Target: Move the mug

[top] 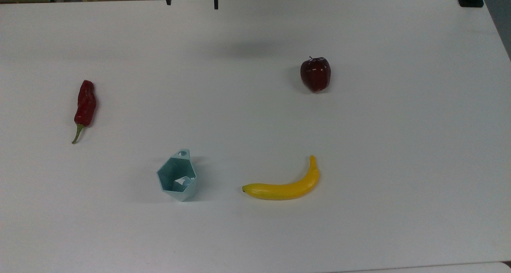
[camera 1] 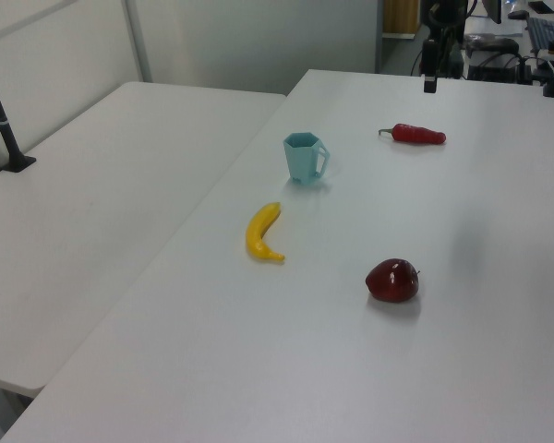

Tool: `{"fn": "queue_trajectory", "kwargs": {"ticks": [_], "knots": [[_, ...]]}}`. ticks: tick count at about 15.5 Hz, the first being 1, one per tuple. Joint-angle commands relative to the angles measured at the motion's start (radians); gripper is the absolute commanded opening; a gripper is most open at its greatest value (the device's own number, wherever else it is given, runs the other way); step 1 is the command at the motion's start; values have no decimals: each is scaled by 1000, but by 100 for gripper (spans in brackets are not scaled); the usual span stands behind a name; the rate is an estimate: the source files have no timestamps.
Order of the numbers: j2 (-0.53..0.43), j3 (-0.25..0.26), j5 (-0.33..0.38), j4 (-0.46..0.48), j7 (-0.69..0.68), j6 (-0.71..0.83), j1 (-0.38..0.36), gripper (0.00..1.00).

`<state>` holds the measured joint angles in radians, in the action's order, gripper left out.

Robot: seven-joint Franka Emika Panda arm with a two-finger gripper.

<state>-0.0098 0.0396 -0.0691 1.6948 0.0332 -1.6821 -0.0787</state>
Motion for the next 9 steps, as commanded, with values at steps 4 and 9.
{"fn": "queue_trajectory", "kwargs": {"ticks": [4,9], "knots": [[-12,-7,3,16,-9,-22,17,100],[-6,-7,2,14,-9,-18,11,100]]}}
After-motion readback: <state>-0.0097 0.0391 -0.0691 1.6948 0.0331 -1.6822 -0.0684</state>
